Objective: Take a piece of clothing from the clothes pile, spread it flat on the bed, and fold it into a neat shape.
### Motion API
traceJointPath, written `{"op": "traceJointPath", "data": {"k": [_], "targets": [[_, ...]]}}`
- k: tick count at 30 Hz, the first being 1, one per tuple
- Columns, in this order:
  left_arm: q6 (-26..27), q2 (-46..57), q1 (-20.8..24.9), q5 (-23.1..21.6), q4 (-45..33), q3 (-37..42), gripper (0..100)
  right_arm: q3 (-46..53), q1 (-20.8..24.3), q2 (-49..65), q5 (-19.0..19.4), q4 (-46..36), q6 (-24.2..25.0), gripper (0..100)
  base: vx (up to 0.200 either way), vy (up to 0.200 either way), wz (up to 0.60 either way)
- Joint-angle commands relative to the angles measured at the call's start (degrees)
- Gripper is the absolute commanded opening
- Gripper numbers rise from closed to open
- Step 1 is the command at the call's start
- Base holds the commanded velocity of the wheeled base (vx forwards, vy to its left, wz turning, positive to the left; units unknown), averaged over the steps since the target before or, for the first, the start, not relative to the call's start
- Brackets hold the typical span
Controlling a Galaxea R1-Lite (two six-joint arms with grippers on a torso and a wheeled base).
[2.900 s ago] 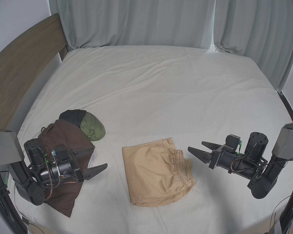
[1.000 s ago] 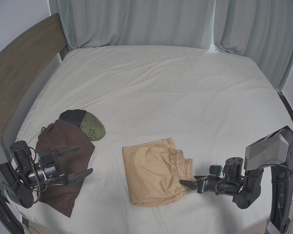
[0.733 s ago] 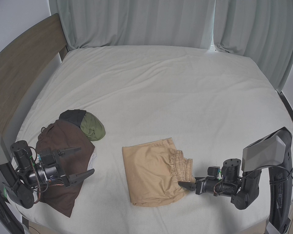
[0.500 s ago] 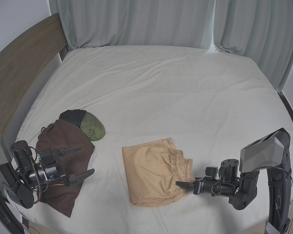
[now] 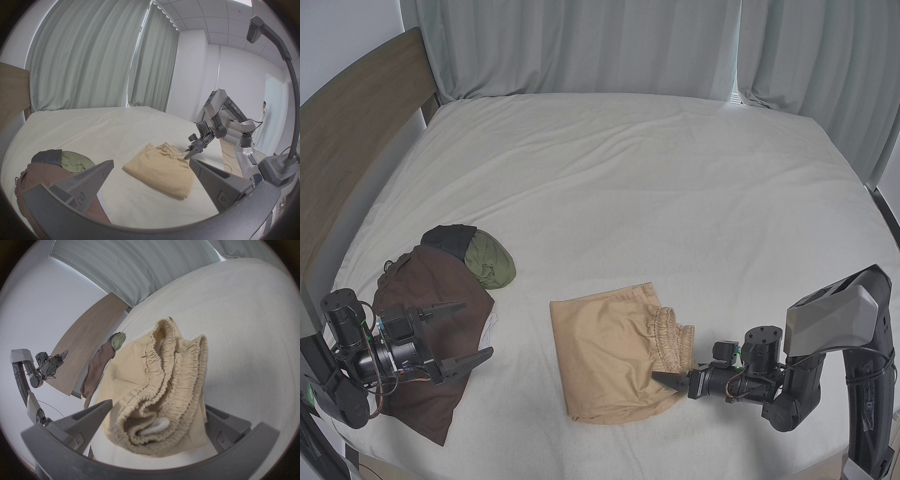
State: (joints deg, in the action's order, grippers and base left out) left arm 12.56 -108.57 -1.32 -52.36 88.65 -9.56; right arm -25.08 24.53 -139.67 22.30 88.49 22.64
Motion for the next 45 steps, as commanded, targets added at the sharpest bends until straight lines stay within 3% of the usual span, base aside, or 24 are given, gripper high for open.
{"op": "traceJointPath", "data": {"k": [1, 30, 31, 45], "targets": [[0.01, 0.02, 0.0, -0.02, 0.03, 0.15, 100, -0.68, 0.35, -0.52, 0.03, 0.1, 0.13, 100, 0.0, 0.0, 0.0], [0.28, 0.73, -0.09, -0.02, -0.06, 0.42, 100, -2.08, 2.98, -1.4, 0.03, 0.19, 3.03, 100, 0.0, 0.0, 0.0], [0.28, 0.73, -0.09, -0.02, -0.06, 0.42, 100, -2.08, 2.98, -1.4, 0.03, 0.19, 3.03, 0, 0.0, 0.0, 0.0], [0.36, 0.73, -0.09, -0.02, -0.06, 0.5, 100, -1.91, 3.16, -1.84, 0.03, 0.19, 3.03, 0, 0.0, 0.0, 0.0]]}}
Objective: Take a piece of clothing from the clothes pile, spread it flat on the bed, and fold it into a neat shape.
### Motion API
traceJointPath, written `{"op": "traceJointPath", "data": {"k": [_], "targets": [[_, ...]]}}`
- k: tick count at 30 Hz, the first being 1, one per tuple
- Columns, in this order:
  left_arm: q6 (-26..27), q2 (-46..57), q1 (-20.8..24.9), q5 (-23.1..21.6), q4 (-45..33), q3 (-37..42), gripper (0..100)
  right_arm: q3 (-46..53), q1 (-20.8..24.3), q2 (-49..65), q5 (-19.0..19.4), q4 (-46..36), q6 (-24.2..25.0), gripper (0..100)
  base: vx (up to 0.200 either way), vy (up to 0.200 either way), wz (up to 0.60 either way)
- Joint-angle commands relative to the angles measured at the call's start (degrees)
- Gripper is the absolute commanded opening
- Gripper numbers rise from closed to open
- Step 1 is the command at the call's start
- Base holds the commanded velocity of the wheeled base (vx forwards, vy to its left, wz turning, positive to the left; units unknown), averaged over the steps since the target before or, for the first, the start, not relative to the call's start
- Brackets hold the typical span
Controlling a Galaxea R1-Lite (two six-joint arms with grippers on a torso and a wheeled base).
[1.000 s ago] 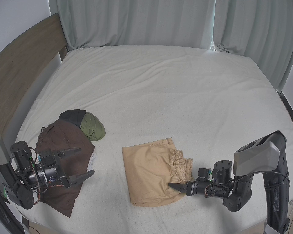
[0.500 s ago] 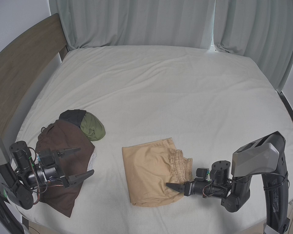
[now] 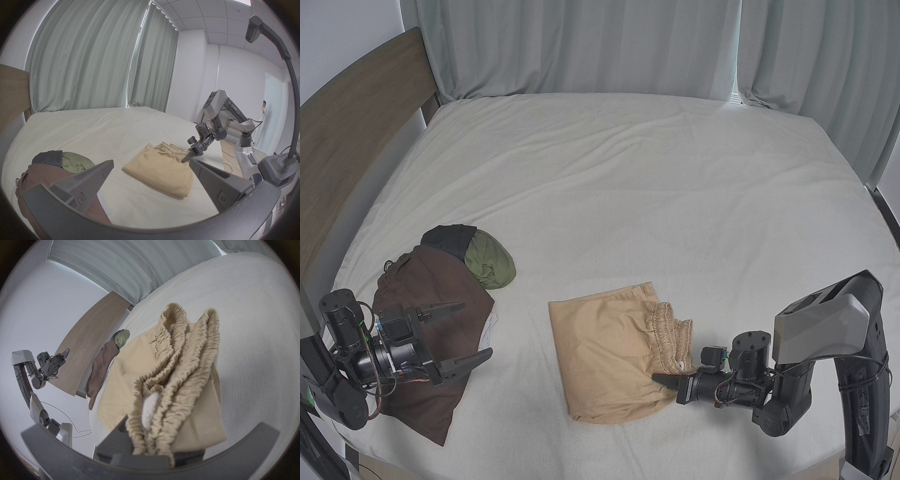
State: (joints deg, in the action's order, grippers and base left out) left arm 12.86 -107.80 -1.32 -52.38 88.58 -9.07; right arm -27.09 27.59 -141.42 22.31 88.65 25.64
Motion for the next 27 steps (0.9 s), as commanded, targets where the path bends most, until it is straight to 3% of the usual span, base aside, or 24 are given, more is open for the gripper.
{"op": "traceJointPath", "data": {"k": [1, 27], "targets": [[-0.03, -0.04, 0.0, 0.0, 0.1, 0.02, 100, 0.28, 0.27, -0.08, 0.02, 0.03, 0.03, 0, 0.0, 0.0, 0.0], [0.06, -0.04, -0.09, 0.09, 0.02, 0.63, 100, 3.97, 4.58, 14.25, 0.02, 0.12, 0.12, 0, 0.0, 0.0, 0.0]]}}
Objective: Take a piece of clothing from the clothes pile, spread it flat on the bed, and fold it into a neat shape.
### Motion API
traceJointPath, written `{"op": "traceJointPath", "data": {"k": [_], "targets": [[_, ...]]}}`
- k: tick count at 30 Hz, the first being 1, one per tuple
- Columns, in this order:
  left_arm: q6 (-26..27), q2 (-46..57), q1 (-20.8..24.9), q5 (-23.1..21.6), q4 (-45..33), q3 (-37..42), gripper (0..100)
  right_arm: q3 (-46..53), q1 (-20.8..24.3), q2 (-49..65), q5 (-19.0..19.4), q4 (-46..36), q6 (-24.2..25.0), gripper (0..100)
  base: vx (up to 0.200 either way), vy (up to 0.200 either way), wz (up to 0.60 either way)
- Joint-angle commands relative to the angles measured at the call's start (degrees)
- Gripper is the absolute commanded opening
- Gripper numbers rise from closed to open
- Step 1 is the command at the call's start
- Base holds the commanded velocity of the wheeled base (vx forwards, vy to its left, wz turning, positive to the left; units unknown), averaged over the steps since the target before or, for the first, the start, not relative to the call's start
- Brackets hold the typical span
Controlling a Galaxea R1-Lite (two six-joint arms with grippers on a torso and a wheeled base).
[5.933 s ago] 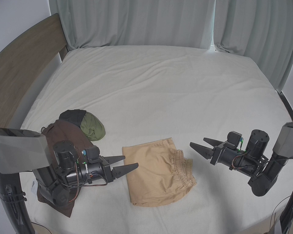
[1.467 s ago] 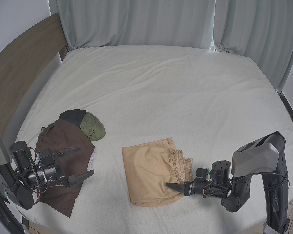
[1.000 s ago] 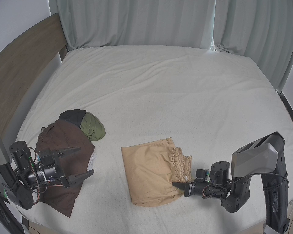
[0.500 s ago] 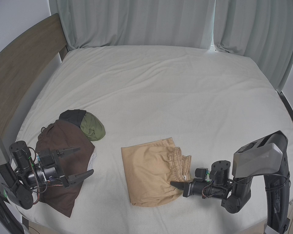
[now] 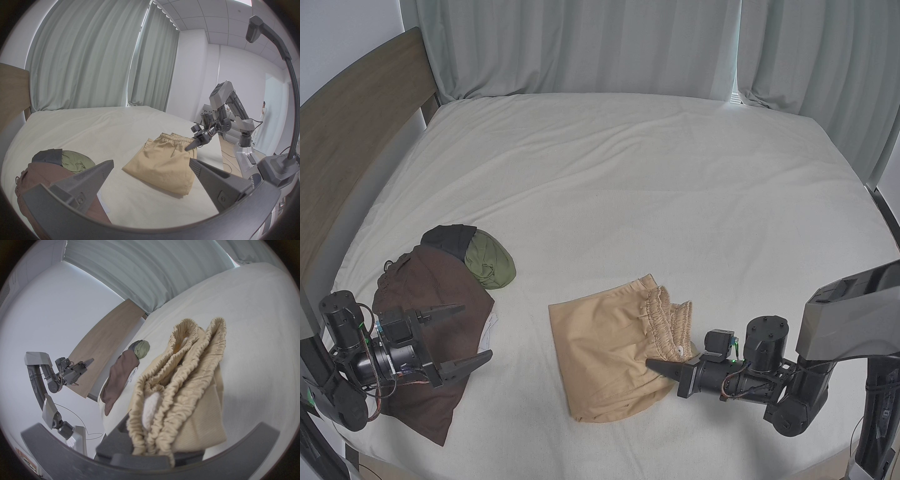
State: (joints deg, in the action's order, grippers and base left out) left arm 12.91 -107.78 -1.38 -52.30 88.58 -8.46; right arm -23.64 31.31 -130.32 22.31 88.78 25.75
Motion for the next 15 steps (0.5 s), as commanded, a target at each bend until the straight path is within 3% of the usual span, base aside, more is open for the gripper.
{"op": "traceJointPath", "data": {"k": [1, 15], "targets": [[0.01, -0.06, -0.12, 0.0, 0.1, 0.11, 100, 0.87, 1.13, 3.84, 0.02, 0.07, 0.01, 0, 0.0, 0.0, 0.0], [0.1, 0.64, -0.2, -0.09, -0.07, 0.9, 100, -0.88, 2.01, 10.0, -0.07, -0.28, 0.27, 0, 0.0, 0.0, 0.0]]}}
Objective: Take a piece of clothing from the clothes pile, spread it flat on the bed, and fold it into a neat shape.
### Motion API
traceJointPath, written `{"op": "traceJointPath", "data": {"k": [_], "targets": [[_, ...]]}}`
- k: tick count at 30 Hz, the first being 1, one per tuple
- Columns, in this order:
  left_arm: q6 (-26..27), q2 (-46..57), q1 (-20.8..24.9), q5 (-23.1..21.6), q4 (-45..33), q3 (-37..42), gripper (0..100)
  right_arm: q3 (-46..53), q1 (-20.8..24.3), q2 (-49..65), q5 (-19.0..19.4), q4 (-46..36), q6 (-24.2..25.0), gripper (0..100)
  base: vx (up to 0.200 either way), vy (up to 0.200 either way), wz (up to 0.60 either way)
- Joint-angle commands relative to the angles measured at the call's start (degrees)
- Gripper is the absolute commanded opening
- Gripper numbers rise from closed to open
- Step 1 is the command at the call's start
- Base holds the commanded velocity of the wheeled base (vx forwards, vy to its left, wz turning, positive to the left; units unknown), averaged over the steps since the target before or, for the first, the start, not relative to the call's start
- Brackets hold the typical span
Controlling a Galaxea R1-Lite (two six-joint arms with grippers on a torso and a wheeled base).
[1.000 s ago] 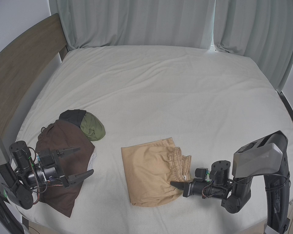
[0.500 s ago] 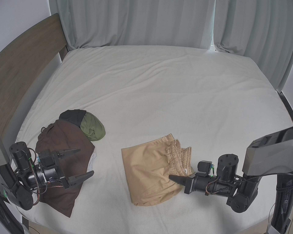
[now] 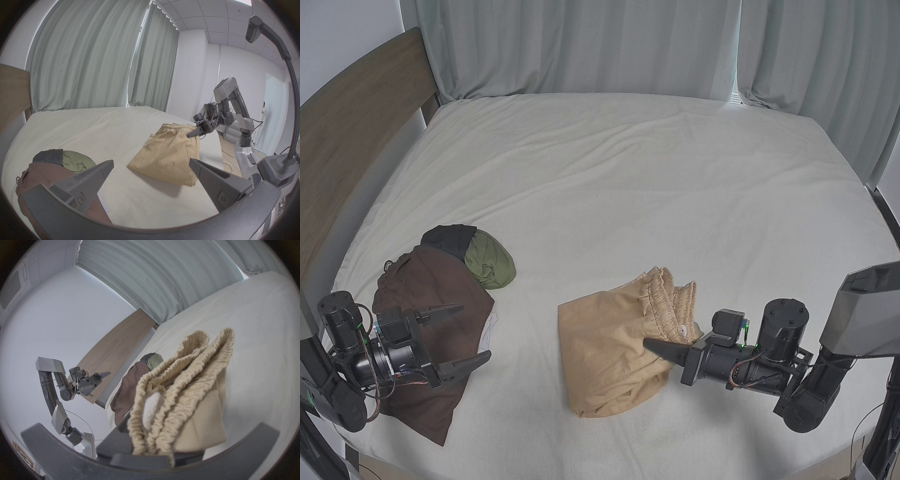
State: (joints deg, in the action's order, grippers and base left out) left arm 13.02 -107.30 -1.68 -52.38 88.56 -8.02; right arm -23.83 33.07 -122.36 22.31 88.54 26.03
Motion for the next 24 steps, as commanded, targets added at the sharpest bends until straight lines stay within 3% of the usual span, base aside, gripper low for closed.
{"op": "traceJointPath", "data": {"k": [1, 24], "targets": [[-0.01, 0.16, 0.19, 0.0, 0.03, 0.64, 100, -0.86, 0.41, 2.12, 0.02, -0.03, -0.01, 0, 0.0, 0.0, 0.0], [0.08, 1.57, 0.98, 0.18, -0.06, 1.69, 100, -10.09, -0.2, 3.53, -0.07, -0.21, 1.66, 0, 0.0, 0.0, 0.0]]}}
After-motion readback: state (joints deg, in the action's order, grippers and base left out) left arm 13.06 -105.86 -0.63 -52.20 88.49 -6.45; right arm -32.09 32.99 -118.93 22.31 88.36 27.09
